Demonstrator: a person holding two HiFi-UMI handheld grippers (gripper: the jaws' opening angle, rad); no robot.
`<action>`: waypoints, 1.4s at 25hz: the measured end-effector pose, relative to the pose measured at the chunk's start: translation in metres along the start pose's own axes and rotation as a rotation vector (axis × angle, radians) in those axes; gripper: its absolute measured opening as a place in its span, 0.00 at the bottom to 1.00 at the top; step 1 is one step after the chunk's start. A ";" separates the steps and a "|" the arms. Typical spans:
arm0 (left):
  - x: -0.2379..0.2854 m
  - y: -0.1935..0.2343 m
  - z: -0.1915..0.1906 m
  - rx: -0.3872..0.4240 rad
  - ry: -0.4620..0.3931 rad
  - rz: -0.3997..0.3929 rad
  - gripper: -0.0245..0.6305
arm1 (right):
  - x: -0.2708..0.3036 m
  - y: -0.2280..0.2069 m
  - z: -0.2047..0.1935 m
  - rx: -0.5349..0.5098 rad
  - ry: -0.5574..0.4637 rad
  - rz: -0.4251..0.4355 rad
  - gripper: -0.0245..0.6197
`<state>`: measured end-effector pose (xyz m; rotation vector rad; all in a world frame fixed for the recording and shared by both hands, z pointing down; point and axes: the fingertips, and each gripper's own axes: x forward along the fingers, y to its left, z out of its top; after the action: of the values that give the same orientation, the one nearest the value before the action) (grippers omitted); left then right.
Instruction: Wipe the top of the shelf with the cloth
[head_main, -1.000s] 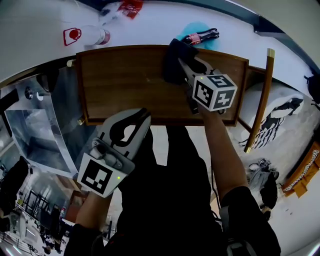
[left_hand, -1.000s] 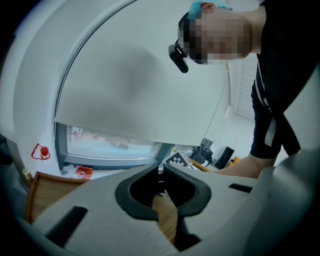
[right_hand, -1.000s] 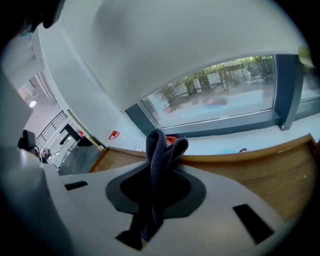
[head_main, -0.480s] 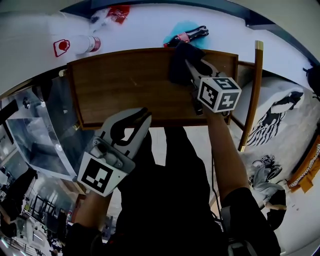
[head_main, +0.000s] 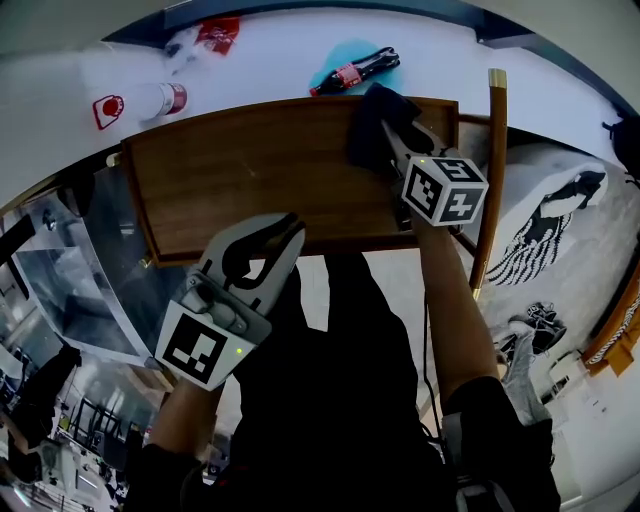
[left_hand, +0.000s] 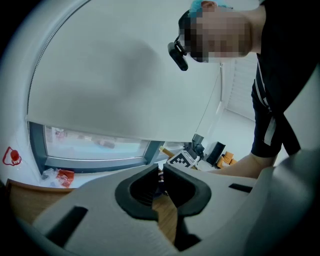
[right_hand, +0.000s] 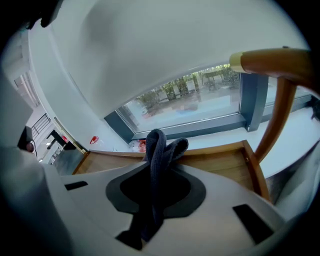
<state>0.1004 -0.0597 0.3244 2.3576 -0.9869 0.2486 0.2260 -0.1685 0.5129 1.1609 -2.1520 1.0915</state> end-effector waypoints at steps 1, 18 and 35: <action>0.002 -0.001 0.000 0.002 0.002 -0.003 0.11 | -0.002 -0.003 0.000 -0.001 -0.001 -0.008 0.13; 0.023 -0.017 0.008 0.016 0.011 -0.043 0.11 | -0.035 -0.052 -0.004 -0.042 0.025 -0.175 0.13; -0.013 -0.004 0.014 0.009 -0.034 -0.023 0.11 | -0.044 0.008 0.019 -0.064 -0.037 -0.106 0.13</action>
<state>0.0933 -0.0575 0.3067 2.3872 -0.9757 0.2051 0.2426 -0.1602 0.4675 1.2590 -2.1111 0.9554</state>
